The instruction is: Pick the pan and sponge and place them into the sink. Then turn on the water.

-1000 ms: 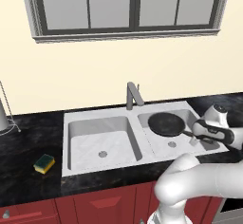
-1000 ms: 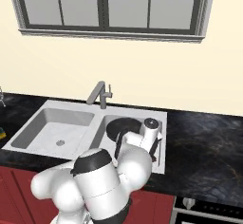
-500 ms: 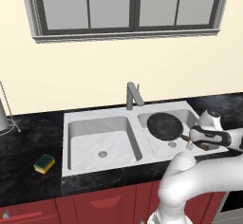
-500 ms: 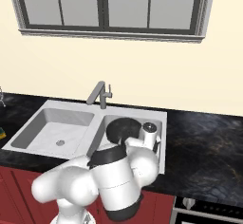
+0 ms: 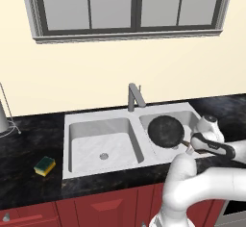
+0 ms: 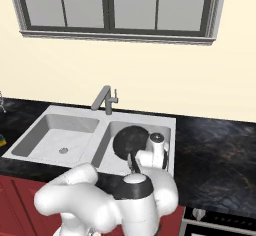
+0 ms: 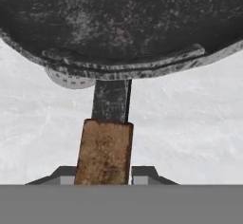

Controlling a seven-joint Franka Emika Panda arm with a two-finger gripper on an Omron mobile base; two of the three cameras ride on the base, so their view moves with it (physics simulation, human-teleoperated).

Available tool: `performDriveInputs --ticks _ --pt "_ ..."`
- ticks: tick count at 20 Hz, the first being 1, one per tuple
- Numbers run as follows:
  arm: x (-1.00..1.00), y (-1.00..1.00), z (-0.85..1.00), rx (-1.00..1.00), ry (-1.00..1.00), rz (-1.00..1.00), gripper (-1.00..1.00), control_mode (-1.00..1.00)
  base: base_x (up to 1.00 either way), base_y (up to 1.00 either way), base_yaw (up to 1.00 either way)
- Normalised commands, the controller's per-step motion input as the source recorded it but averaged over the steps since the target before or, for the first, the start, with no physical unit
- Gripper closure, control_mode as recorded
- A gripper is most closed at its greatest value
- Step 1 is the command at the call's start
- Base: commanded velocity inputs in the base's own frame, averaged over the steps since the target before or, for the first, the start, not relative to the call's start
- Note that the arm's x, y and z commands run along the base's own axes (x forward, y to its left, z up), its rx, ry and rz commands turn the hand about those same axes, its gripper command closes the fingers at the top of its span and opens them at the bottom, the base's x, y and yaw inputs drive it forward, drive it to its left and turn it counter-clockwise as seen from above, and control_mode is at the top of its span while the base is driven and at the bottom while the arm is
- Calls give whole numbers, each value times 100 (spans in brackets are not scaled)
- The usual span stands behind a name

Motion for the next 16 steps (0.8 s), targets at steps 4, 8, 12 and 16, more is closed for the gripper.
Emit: performDriveInputs --ticks 4,8,12,16 --pt "16 6 -7 0 0 3 -100 -100 0 0 0" --pt "0 0 6 0 0 2 -100 -100 0 0 0" --pt "0 0 14 0 0 0 -100 -100 0 0 0" --pt "0 0 15 0 0 0 -100 -100 0 0 0"
